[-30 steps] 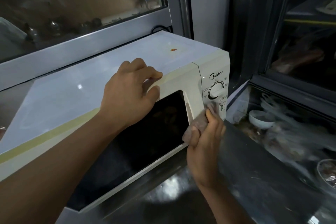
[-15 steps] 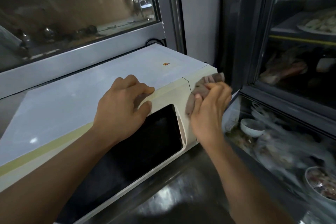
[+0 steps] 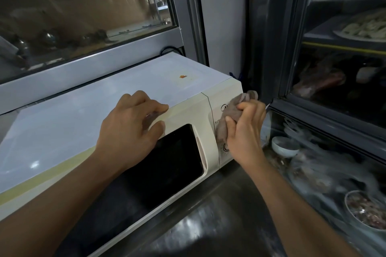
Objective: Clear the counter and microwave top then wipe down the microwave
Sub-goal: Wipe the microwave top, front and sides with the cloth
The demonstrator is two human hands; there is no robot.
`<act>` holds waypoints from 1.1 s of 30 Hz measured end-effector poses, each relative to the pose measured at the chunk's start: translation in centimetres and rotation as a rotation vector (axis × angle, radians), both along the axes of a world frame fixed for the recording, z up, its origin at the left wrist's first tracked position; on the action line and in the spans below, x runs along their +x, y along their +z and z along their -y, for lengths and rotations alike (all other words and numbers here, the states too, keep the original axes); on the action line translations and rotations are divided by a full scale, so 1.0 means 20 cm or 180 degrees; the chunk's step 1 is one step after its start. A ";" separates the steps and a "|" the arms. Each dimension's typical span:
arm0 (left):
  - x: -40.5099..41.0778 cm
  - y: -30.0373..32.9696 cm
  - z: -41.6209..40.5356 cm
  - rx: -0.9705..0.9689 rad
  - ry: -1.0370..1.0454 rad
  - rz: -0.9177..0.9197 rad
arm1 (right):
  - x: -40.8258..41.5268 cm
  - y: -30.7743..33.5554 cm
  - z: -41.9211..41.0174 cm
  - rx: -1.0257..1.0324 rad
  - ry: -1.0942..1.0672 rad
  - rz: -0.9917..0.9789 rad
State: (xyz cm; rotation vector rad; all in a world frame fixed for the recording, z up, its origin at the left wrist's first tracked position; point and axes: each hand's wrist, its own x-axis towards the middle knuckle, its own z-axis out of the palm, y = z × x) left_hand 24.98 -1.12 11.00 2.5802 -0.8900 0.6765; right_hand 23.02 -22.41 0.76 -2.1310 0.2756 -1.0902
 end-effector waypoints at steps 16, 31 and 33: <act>-0.03 0.03 0.02 0.0356 -0.0046 0.0299 | 0.05 0.12 0.13 0.0677 0.0524 0.0232; -0.02 -0.03 0.20 0.0346 0.0091 0.0481 | 0.05 -0.09 0.17 0.1664 0.0164 -0.0115; -0.02 -0.03 0.21 0.0299 0.0115 0.0452 | 0.06 -0.13 0.12 0.1290 0.0017 -0.0132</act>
